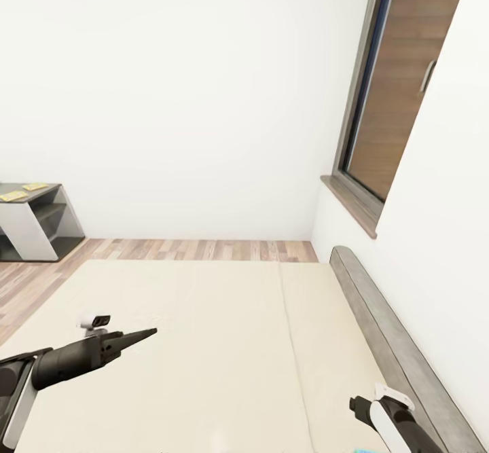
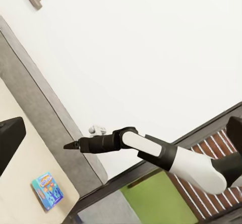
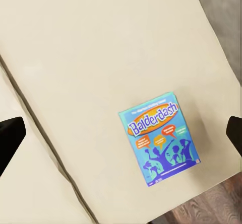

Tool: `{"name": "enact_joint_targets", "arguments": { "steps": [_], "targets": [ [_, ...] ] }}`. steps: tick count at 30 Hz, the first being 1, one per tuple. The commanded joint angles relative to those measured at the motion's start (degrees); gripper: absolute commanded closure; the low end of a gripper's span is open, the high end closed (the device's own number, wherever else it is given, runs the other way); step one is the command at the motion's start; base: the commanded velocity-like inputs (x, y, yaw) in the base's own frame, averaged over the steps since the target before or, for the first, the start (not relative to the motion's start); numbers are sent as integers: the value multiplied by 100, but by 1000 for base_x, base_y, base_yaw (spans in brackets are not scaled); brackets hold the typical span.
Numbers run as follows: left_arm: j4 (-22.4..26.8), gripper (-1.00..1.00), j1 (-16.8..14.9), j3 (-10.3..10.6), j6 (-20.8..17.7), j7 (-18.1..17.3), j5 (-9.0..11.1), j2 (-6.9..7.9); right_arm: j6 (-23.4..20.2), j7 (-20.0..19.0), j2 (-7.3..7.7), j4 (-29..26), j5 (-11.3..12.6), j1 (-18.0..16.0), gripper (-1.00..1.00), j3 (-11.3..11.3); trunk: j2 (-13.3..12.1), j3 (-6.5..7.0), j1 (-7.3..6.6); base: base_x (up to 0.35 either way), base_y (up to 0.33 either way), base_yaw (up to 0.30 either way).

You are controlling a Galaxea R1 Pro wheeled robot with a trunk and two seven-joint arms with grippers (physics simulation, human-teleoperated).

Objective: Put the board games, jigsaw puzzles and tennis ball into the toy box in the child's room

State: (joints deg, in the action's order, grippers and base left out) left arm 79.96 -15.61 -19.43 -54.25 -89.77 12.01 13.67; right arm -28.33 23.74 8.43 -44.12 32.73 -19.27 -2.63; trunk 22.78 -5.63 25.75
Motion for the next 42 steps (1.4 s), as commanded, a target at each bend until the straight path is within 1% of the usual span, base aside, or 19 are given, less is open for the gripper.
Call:
{"name": "enact_joint_targets", "arguments": {
  "steps": [1,6,12,16,21,26,33,42],
  "targets": [
    [2,-100,2,0,-1,-23,-2,2,1,53,13,-3,52,-3,-100,-28,14,-23,4,0,0,0],
    [3,-100,11,0,117,-23,2,4,102,46,23,92,50,-6,-100,-27,14,-70,4,0,0,0],
    [2,-100,11,4,151,-23,3,4,169,32,30,297,43,-7,-100,-21,14,-126,4,0,0,0],
    [2,-100,14,14,158,-23,3,-2,183,-92,34,356,41,-7,-100,-19,14,-164,4,0,0,0],
    [2,-100,14,31,160,-23,3,-4,190,-359,42,374,40,-7,-100,-17,14,-211,4,0,0,0],
    [2,-100,14,35,167,-23,-1,-4,195,-472,46,383,40,-7,-100,-18,14,-258,4,0,0,0],
    [2,-100,14,41,180,-23,-5,-11,334,-508,69,457,45,-7,-100,-13,14,-324,4,0,0,0],
    [2,-100,14,38,186,-23,-9,-7,376,-513,114,545,40,-7,-100,-10,14,-409,4,0,0,0]
  ]
}}
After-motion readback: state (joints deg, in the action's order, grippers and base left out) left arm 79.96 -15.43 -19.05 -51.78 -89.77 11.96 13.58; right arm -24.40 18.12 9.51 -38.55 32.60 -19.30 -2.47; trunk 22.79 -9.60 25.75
